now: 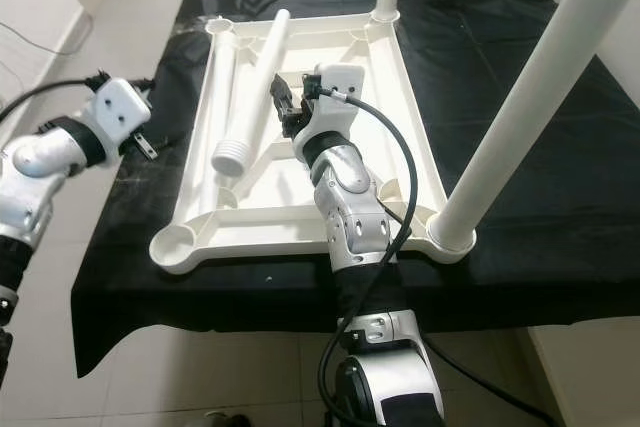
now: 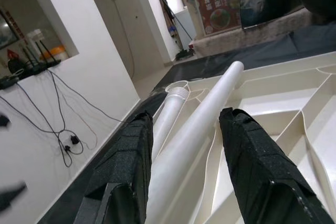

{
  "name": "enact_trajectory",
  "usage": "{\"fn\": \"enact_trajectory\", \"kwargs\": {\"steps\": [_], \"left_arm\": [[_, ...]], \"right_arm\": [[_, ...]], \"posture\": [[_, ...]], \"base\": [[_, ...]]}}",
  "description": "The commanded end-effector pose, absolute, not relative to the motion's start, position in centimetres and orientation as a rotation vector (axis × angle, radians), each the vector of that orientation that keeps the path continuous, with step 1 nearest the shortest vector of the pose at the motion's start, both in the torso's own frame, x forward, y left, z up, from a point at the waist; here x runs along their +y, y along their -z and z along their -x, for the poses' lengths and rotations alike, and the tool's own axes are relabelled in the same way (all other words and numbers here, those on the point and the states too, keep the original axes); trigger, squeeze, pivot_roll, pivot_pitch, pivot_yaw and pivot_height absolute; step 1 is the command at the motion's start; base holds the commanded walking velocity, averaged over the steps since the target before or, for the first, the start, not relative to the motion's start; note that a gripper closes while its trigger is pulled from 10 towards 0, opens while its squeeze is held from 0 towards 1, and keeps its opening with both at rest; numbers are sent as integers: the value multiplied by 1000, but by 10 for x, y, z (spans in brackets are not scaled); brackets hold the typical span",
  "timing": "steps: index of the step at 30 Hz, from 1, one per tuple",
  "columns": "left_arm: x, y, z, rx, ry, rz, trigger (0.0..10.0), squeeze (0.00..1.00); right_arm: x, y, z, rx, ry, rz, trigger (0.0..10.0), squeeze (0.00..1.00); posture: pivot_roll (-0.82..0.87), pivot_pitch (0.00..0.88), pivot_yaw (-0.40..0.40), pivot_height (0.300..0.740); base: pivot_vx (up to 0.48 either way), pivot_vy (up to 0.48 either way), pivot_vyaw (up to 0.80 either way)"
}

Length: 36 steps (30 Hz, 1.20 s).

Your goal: Building children table

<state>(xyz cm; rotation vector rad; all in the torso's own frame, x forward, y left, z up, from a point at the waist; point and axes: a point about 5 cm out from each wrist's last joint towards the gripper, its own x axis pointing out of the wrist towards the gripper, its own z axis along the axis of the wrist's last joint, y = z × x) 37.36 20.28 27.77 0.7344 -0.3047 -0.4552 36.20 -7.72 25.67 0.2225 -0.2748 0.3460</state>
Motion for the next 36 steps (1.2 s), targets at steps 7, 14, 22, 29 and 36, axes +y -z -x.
{"fn": "enact_trajectory", "kwargs": {"steps": [7,14,22,29,36], "left_arm": [[214,-285,-382,-254,401,-720,10000,0],[190,-238,-387,-71,599,-637,10000,0],[164,-232,-385,-26,781,-623,10000,0],[154,-256,-389,-74,806,-675,10000,0],[154,-265,-393,-96,789,-693,10000,0]], "right_arm": [[-68,-250,-359,-240,-369,-218,10000,0],[-78,-243,-361,-206,-273,-159,10000,0],[-84,-237,-359,-180,-249,-144,10000,0],[-84,-231,-359,-159,-241,-156,10000,0],[-80,-227,-358,-143,-234,-189,10000,0]], "posture": [[59,258,80,740],[58,267,99,740],[69,274,123,740],[90,263,126,740],[100,259,159,740]], "base": [[0,0,0],[0,0,0],[0,0,0],[0,0,0],[0,0,0]]}}
